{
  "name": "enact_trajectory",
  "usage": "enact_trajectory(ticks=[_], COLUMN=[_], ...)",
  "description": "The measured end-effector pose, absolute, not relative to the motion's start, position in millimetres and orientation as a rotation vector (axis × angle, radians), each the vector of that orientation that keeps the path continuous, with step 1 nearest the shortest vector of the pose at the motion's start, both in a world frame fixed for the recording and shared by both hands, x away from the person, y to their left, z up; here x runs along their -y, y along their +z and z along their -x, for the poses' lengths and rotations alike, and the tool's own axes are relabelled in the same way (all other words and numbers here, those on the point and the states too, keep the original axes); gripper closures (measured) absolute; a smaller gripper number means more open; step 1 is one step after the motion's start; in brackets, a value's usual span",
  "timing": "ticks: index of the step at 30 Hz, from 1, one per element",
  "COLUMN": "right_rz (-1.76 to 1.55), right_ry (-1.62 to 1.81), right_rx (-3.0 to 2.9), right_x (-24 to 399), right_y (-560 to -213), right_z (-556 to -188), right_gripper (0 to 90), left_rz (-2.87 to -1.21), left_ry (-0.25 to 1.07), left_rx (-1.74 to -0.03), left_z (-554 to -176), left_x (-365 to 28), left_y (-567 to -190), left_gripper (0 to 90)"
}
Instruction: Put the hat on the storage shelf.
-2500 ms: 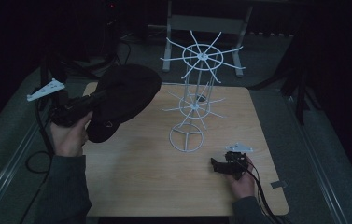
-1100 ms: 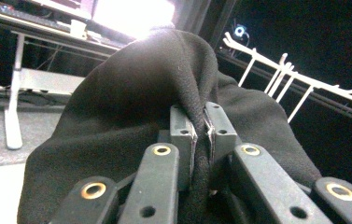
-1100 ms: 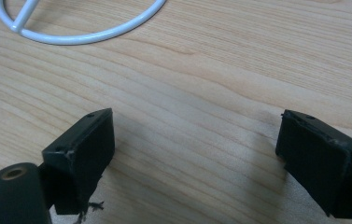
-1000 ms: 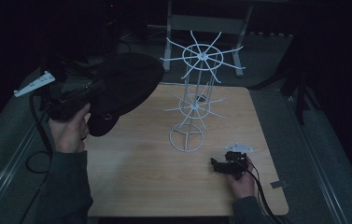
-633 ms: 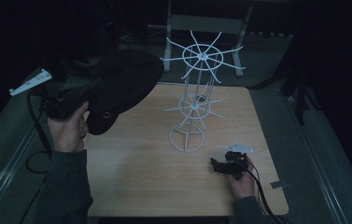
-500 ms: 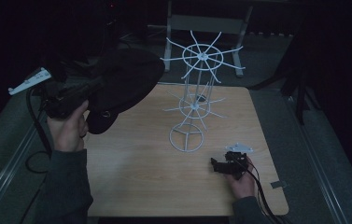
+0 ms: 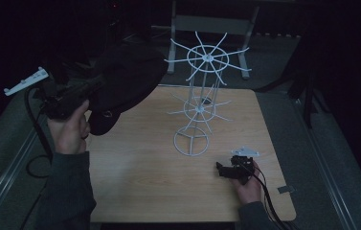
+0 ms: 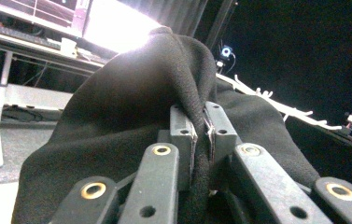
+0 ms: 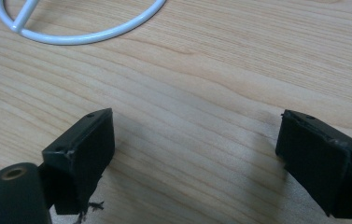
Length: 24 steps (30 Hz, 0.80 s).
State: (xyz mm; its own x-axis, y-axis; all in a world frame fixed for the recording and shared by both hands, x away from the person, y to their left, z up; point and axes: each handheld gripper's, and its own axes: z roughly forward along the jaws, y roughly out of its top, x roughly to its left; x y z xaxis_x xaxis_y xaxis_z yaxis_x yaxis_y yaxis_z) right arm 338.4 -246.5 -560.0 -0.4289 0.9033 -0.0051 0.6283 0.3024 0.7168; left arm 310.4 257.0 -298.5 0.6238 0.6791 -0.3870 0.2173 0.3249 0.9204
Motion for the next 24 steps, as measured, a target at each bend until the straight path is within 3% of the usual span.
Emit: enact_trajectory(ticks=[24], right_rz=[-1.366], right_ry=[0.911], right_rx=[-2.167], right_x=[246.6], right_y=[-560.0], right_z=[-338.4], right_gripper=[11.4], left_rz=[-1.201], left_ry=[0.368], left_rx=[-0.882], left_z=[-310.6], left_x=[-259.4], left_y=[-292.2], left_gripper=[85.0])
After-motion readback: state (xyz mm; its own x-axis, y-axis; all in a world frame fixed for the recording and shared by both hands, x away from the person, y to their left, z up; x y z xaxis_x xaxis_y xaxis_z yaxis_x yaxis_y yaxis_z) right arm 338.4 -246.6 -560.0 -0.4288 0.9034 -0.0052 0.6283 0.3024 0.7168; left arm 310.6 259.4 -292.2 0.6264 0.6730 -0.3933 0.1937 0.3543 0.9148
